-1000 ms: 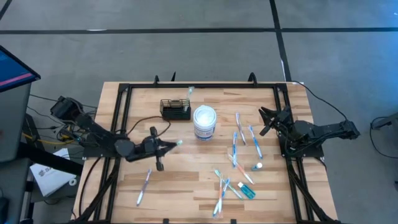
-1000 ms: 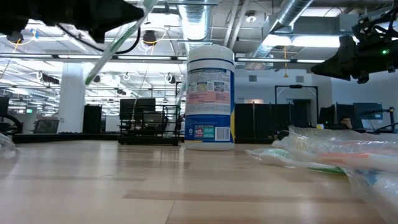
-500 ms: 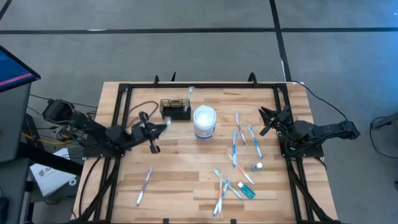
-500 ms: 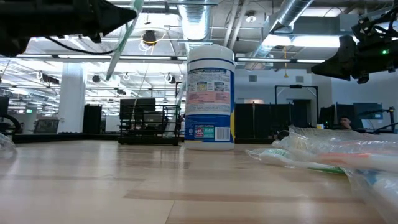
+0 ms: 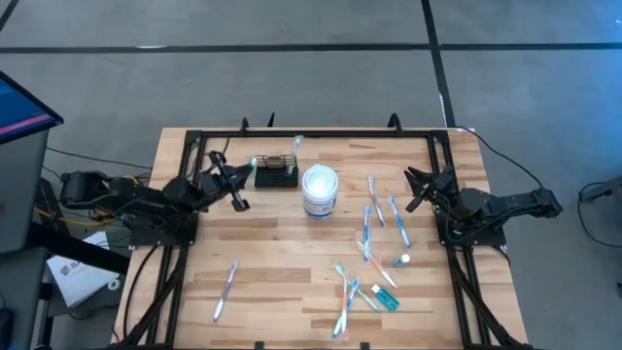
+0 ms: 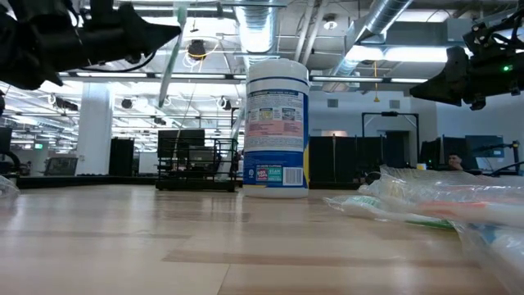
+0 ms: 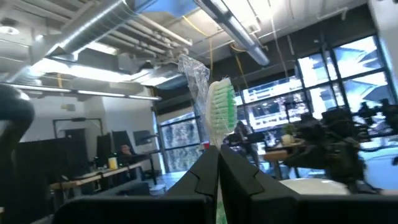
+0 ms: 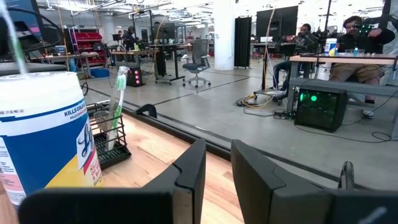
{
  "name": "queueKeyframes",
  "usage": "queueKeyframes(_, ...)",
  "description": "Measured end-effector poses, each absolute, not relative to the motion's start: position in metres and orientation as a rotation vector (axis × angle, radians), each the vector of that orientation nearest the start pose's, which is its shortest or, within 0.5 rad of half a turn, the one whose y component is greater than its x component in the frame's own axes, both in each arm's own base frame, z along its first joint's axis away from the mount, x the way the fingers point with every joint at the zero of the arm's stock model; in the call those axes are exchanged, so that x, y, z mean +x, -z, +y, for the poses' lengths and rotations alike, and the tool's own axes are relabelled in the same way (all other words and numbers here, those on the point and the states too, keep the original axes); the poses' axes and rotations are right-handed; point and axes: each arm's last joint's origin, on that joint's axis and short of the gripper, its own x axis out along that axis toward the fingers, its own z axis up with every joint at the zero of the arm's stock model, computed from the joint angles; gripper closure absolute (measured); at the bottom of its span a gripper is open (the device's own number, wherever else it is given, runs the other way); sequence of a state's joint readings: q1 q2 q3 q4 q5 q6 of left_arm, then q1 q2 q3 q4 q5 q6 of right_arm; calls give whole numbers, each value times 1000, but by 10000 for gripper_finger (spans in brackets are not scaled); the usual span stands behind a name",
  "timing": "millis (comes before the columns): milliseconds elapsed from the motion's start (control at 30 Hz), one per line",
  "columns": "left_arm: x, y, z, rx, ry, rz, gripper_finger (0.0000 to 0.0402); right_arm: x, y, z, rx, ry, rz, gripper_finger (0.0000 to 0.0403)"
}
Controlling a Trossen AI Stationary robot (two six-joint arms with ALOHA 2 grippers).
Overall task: Pick & Place toothbrushing station
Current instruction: Put the left green toothbrush into the mesh organizer
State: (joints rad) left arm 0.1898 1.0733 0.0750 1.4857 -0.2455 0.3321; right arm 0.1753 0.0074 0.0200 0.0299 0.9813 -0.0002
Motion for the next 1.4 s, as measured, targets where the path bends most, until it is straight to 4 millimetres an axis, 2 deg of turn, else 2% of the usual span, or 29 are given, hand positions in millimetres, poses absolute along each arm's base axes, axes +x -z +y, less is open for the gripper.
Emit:
queueKeyframes(200,152,-208,56,288,-566,-429,401,87,-172,-9,24,806,-37,334)
queueKeyframes(600,145,-206,77,251,-640,-436,401,87,-172,-9,23,806,-36,334)
queueKeyframes(733,146,-202,82,253,-658,-434,401,87,-172,-9,23,806,-36,334)
queueKeyframes(1067,164,-201,103,247,-707,-376,401,87,-172,-9,23,806,-36,334)
queueKeyframes(1400,160,-198,116,211,-762,-367,401,87,-172,-9,12,810,-30,334)
